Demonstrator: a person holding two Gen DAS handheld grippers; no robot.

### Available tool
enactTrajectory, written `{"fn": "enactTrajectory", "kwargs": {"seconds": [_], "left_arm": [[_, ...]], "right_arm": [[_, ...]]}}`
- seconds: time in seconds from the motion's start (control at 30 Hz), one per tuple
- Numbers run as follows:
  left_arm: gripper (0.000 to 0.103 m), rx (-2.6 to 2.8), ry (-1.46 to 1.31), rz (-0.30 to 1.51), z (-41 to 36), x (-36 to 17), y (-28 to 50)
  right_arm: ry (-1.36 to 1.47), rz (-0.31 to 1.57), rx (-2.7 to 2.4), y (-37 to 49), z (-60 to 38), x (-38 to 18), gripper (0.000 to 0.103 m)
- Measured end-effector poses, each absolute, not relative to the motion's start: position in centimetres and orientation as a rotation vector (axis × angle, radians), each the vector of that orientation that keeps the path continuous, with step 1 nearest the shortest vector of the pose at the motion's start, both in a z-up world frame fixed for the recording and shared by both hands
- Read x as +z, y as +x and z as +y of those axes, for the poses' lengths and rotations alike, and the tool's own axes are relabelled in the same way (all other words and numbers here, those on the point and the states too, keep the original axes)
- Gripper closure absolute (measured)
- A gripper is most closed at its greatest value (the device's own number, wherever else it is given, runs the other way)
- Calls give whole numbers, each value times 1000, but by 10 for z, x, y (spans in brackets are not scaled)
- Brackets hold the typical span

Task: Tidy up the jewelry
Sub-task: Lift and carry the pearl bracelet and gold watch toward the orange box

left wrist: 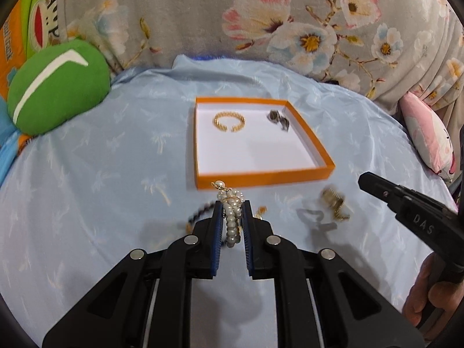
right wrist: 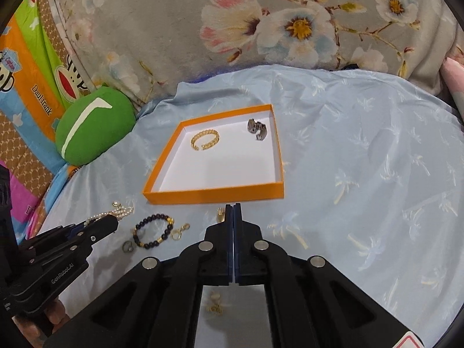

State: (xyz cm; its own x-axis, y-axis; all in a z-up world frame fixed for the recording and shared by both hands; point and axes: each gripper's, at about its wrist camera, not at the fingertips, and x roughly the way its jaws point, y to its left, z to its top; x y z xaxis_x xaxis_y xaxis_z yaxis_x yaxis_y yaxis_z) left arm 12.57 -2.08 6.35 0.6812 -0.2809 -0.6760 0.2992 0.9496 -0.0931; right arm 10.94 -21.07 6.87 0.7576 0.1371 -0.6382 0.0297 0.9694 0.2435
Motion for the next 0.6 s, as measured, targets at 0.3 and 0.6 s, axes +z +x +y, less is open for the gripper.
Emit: {"fn": "enactTrajectory", "kwargs": {"seconds": [0.3,0.6], "left_arm": [[90,-290,0,718,-19,77,174],[90,-296,-48,803,-11,51,166]], "right_arm": [[158,751,76,144,-210,60,97],[49,854,152,141,-173,17,81]]}}
